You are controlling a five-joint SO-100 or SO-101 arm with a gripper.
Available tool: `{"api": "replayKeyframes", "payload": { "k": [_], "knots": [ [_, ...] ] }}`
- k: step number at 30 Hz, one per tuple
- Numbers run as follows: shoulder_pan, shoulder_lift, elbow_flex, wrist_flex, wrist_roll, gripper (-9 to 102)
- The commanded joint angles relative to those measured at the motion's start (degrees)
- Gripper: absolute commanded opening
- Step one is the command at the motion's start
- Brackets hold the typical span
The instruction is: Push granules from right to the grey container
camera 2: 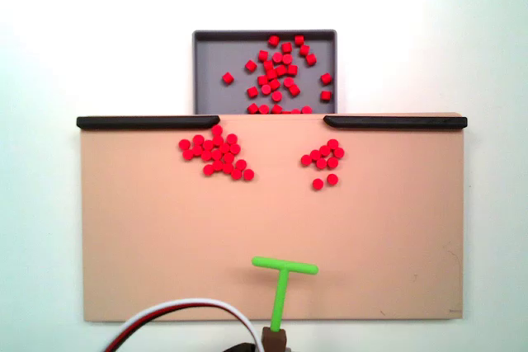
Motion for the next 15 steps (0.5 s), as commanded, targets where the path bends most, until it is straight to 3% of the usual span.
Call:
{"api": "replayKeyframes", "payload": {
  "k": [1, 15],
  "knots": [
    [-0.09, 0.7, -0.44, 0.26, 0.26, 0],
    [-0.7, 0.97, -0.44, 0.26, -2.99, 0]
  ]
}}
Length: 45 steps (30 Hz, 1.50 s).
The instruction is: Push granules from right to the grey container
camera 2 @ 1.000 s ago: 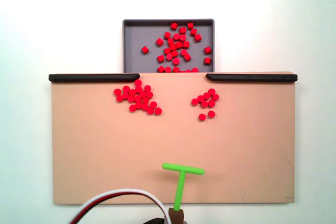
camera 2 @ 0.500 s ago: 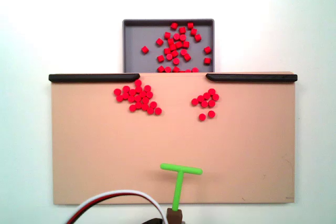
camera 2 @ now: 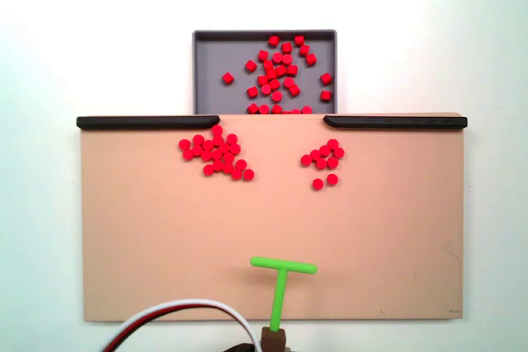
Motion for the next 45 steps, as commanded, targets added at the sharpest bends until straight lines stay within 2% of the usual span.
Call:
{"api": "replayKeyframes", "payload": {
  "k": [1, 35, 41, 45],
  "knots": [
    [-0.53, 0.97, -0.53, 0.26, -2.37, 0],
    [0.88, 2.46, -1.14, 0.26, -6.94, 0],
    [1.93, 3.43, -1.23, 0.26, -11.34, 0],
    [3.78, 6.06, -1.23, 0.26, -18.37, 0]
  ]
}}
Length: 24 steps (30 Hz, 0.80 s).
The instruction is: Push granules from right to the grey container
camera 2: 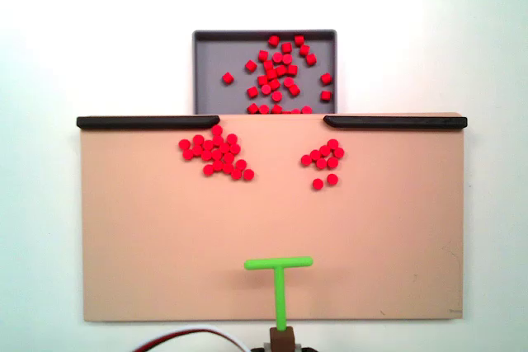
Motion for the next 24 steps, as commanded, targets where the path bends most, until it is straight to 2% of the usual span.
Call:
{"api": "replayKeyframes", "payload": {
  "k": [1, 5, 10, 15, 18, 21, 24],
  "knots": [
    [1.85, 4.92, -1.23, 0.26, -7.73, 0],
    [6.33, 5.27, -1.23, 0.26, -19.51, 0],
    [14.15, 4.22, -1.41, 0.26, -39.9, 0],
    [19.6, -2.64, -7.12, 0.62, -56.34, 0],
    [21.36, -8.61, -12.22, 0.97, -64.51, 0],
    [22.24, -14.59, -16.96, 0.97, -76.82, 0],
    [21.97, -18.46, -20.21, 0.97, -81.47, 0]
  ]
}}
